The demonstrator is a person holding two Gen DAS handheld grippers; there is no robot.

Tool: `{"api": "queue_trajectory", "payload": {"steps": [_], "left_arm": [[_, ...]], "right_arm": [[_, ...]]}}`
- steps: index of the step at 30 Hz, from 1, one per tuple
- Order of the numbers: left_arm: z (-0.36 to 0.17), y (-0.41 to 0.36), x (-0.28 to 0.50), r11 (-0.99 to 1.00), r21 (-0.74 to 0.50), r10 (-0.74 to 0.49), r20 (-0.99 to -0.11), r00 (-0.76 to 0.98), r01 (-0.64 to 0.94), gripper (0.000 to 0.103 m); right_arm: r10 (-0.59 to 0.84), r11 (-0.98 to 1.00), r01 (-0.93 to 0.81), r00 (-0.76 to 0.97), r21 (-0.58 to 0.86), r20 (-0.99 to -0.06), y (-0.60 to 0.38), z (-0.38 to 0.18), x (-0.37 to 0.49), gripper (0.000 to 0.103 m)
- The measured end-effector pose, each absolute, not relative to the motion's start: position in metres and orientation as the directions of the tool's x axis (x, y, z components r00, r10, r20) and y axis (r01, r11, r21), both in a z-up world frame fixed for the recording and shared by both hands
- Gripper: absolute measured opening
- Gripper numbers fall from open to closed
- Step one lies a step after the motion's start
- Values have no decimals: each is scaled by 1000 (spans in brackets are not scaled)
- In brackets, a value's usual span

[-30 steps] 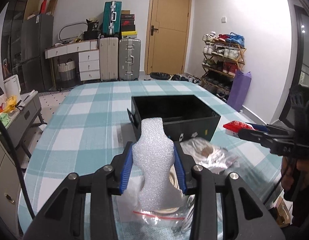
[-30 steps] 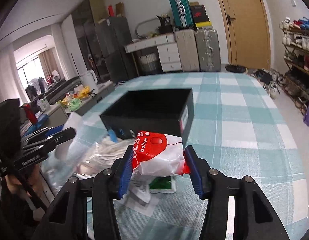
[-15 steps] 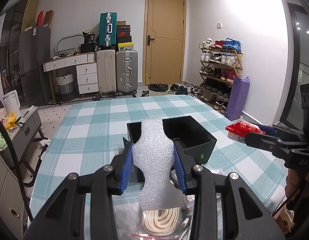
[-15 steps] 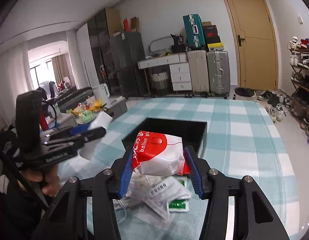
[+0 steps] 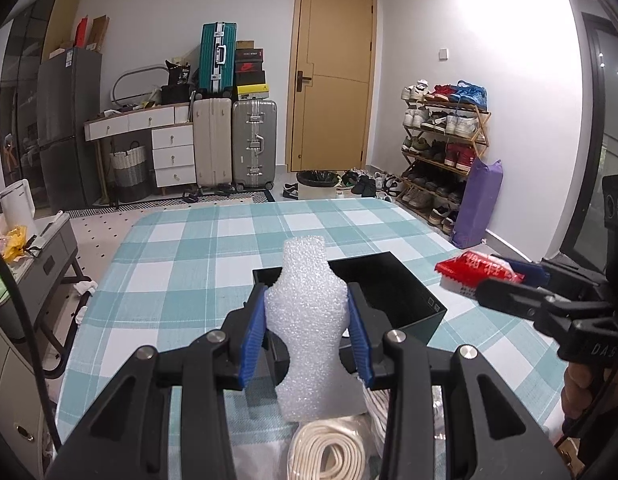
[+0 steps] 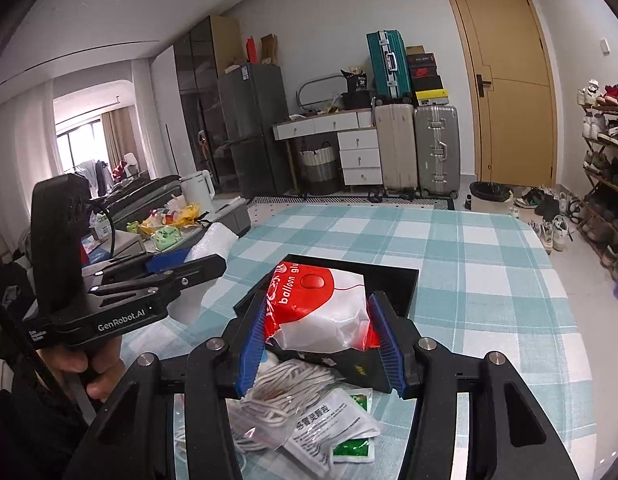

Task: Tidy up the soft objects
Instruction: 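Carry the foam piece and red-and-white bag into the black box with both grippers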

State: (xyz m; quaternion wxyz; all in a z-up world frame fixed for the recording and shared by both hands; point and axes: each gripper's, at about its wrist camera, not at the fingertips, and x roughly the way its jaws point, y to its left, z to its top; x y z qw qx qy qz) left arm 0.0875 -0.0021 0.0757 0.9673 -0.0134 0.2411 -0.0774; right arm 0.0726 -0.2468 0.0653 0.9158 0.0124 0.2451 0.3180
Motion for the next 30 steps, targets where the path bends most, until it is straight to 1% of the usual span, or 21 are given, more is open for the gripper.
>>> {"api": "queue_trajectory", "payload": {"steps": [14, 30], "left_arm": [[63, -17, 124, 982, -67, -185, -507, 842, 175, 37], [45, -24, 153, 980, -63, -193, -564, 803, 191, 37]], "right_arm": [[554, 820, -544, 670, 181, -494, -242, 45, 115, 51], [533, 824, -545, 648, 158, -544, -231, 20, 149, 51]]}}
